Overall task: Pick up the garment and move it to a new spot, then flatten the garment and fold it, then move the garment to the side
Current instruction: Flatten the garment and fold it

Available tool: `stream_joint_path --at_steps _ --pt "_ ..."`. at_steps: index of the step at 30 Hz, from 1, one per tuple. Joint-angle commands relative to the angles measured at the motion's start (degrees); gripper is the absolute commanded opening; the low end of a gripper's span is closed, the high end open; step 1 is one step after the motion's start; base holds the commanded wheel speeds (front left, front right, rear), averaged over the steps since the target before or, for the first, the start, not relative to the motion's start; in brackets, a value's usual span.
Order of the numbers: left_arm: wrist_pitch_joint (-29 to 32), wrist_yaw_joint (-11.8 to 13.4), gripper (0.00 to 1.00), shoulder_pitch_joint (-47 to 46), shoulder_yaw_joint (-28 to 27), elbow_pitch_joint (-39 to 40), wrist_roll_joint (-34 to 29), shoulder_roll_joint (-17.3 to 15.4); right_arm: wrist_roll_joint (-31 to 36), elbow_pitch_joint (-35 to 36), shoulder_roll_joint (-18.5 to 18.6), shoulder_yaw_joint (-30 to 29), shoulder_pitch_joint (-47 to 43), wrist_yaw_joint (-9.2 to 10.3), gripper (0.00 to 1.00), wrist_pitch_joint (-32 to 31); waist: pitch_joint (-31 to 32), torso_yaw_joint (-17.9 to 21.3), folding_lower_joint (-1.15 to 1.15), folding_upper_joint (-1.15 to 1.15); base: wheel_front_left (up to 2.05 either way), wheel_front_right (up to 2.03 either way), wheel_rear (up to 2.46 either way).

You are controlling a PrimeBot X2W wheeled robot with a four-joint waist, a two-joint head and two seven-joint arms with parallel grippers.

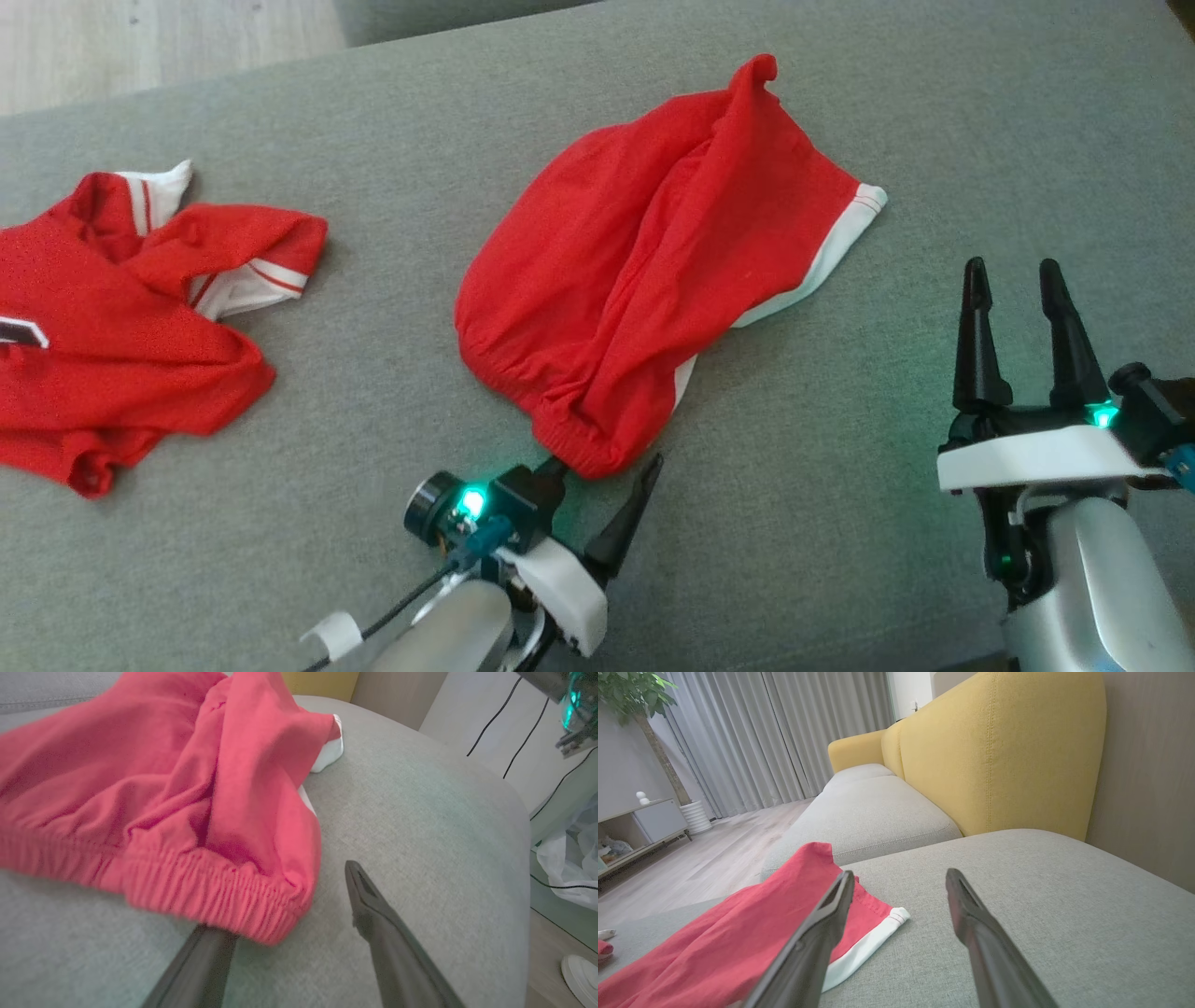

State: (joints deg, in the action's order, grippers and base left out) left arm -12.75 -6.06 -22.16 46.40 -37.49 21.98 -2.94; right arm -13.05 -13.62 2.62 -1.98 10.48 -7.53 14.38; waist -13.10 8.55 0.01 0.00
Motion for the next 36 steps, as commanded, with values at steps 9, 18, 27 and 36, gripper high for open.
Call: stream_joint_path --at_steps 9,18,27,36 --pt "-1.54 2.14 1.0 -5.45 3.04 -0.84 1.36 0.06 -0.33 2.73 0.26 1.78 2.26 0.04 1.0 0.61 -1.27 1.45 -0.01 0.0 0.0 0.0 0.0" --pt "-1.15 2.95 0.32 -7.33 6.43 -5.15 2.8 0.06 -0.23 2.57 0.26 1.2 2.37 0.04 1.0 0.62 -1.13 0.93 -0.01 0.0 0.0 0.0 0.0" --pt "-1.86 3.45 0.0 -6.51 6.34 -6.09 5.18 -0.05 1.19 -1.64 0.26 0.3 1.64 0.04 1.0 -0.13 2.48 -2.59 -0.01 0.0 0.0 0.0 0.0" --pt "-2.13 3.02 0.0 -5.63 5.27 -1.91 5.1 -4.65 4.76 -9.06 0.26 -1.44 1.6 0.04 1.0 -3.7 6.69 -6.32 -0.01 0.0 0.0 0.0 0.0"
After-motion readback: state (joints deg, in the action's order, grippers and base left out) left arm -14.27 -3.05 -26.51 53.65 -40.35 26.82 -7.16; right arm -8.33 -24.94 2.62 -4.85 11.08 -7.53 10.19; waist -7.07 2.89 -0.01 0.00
